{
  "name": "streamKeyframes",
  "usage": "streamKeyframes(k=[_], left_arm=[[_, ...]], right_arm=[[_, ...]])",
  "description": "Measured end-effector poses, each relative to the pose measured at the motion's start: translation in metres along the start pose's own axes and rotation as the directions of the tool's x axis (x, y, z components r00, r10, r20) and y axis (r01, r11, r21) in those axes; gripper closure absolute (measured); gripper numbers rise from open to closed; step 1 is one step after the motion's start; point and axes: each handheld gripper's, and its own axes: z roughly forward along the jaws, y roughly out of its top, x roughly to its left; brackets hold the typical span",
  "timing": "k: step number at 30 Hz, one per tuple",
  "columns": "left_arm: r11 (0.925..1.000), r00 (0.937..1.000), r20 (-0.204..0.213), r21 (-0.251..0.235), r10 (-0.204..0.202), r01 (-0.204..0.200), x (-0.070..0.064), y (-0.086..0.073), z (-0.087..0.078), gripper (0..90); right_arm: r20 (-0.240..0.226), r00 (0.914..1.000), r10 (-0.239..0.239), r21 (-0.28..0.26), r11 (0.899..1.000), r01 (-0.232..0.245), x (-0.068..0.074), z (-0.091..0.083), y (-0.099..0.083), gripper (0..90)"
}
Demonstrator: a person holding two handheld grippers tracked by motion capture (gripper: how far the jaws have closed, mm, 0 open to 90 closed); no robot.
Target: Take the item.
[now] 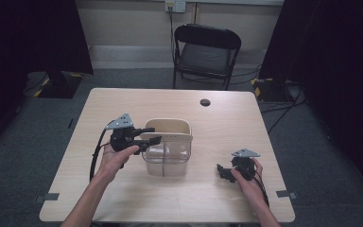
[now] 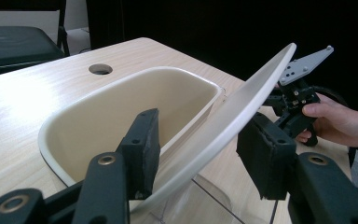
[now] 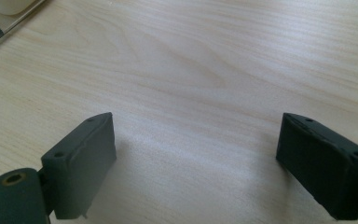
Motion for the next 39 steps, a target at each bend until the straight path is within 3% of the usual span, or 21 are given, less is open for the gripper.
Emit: streamKeyframes(k=[39], left_arm=[[1.0,1.0,0.002,0.006,-0.001,0.001,0.0011,0.0006,0.0003,49.4]], right_arm=[[-0.002,1.0,-0.003,0.002,1.0,0.003,-0.0001,0.0001,0.0001,11.1]])
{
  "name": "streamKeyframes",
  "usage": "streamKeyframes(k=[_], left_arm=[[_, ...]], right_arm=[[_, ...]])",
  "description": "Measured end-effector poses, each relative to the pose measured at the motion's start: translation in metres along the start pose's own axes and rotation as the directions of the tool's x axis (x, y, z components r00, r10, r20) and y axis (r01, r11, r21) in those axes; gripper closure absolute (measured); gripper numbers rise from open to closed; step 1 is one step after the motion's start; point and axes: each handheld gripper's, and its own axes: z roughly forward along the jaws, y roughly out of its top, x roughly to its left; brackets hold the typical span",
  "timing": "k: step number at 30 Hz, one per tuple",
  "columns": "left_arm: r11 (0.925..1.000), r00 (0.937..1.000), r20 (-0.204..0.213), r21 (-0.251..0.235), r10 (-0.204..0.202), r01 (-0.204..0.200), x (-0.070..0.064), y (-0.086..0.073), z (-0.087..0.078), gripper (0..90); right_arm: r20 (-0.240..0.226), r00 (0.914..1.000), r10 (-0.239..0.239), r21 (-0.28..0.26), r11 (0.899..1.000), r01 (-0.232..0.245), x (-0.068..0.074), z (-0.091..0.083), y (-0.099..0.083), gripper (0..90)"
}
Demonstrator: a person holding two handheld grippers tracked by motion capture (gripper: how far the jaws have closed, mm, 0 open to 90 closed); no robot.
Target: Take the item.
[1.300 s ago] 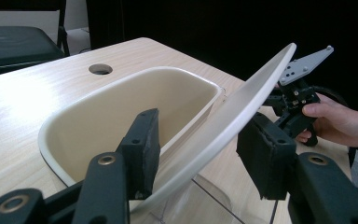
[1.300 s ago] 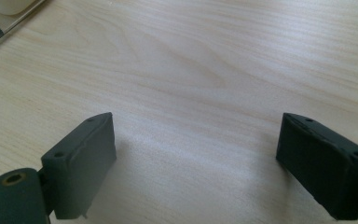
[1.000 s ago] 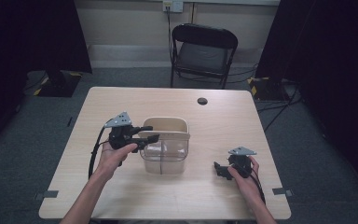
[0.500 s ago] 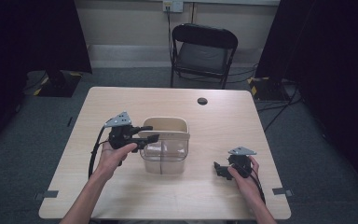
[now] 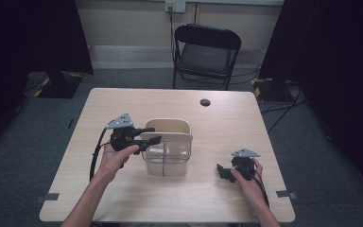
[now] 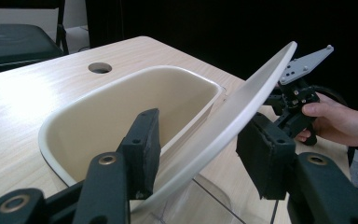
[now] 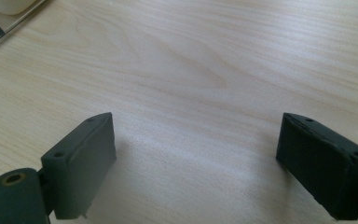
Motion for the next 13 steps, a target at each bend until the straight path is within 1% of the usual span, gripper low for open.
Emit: streamKeyframes(k=[13], left_arm=[[1.0,1.0,0.0,-0.002,0.0,0.0,0.0,0.0,0.0001,49.4]], right_arm=[[0.0,1.0,0.0,0.0,1.0,0.0,0.0,0.0,0.0,11.0]])
